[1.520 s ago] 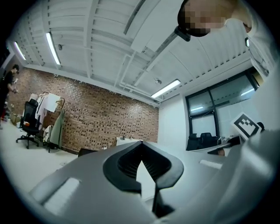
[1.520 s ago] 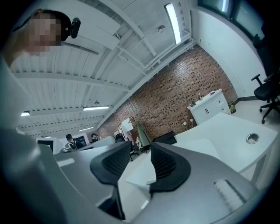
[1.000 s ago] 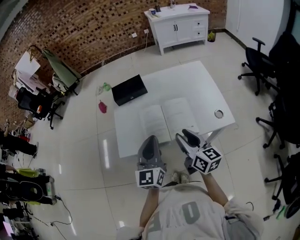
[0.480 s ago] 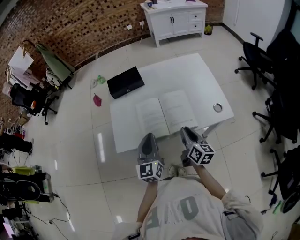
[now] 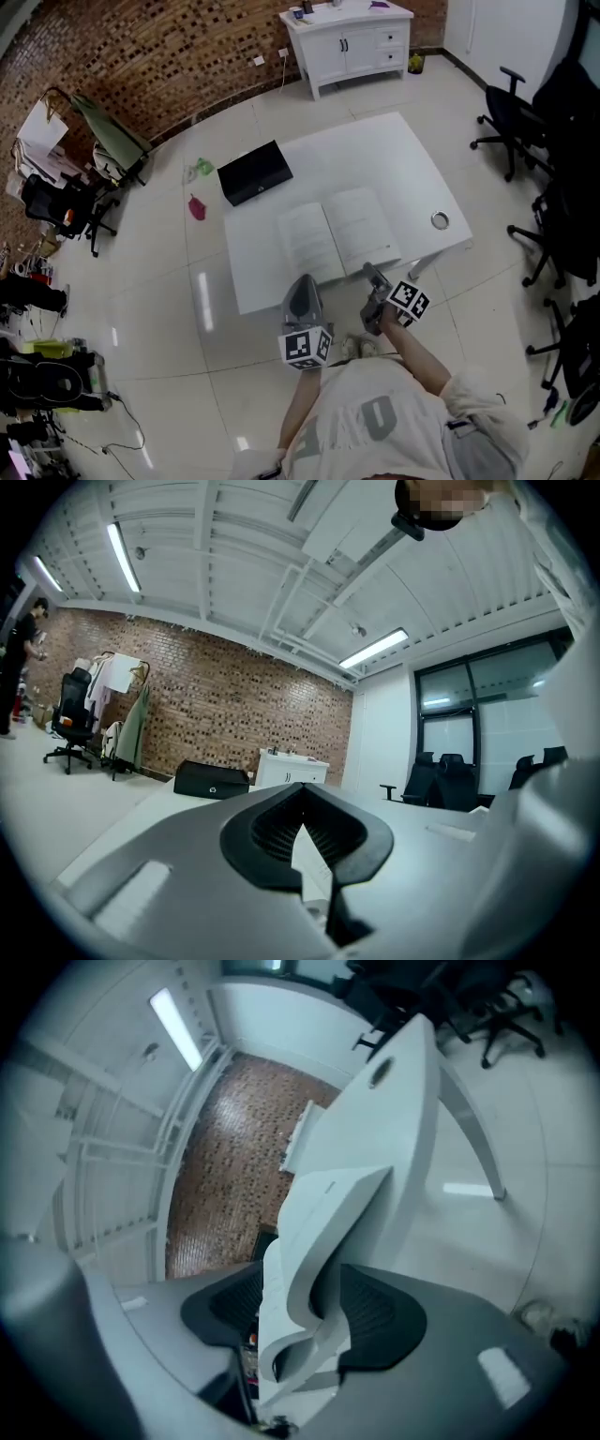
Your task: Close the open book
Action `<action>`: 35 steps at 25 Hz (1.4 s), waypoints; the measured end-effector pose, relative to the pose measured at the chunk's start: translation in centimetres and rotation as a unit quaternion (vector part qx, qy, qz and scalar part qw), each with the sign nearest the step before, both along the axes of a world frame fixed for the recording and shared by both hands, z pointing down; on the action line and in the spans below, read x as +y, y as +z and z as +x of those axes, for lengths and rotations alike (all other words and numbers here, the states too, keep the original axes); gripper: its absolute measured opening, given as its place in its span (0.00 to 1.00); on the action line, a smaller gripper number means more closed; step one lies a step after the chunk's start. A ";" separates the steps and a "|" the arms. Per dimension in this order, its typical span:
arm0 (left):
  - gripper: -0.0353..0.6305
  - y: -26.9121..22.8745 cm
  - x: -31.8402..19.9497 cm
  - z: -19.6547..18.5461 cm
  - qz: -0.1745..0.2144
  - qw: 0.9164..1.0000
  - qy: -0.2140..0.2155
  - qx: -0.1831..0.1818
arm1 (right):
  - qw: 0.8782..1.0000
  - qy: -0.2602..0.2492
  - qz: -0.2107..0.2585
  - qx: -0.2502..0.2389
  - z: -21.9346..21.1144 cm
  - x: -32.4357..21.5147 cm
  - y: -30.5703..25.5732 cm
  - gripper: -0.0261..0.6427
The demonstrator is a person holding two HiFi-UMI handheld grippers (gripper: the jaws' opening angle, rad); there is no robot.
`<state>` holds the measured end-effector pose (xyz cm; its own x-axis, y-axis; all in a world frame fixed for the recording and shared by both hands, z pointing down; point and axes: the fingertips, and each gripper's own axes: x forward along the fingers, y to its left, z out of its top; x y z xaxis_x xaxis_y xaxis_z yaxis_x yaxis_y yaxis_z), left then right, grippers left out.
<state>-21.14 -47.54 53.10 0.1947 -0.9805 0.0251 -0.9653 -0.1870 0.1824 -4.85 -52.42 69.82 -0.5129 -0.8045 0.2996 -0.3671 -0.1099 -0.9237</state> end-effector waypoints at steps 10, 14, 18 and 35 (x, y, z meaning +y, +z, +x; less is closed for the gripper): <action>0.06 0.2 -0.3 -1.7 -0.006 1.000 -0.020 0.008 | 0.992 0.088 -0.054 -0.075 2.2 -2.7 2.2 0.25; 0.06 0.4 -0.5 -2.2 -0.006 1.000 -0.028 0.012 | 0.997 0.072 -0.010 -0.025 1.7 -2.5 0.2 0.21; 0.06 1.0 -0.3 -2.5 -0.015 0.999 -0.031 0.019 | 0.997 0.016 0.054 0.057 -0.5 -1.7 -2.8 0.17; 0.06 0.7 1.4 -4.6 -0.008 0.997 -0.070 0.029 | 0.905 -0.196 0.227 0.301 -9.4 1.0 -7.0 0.21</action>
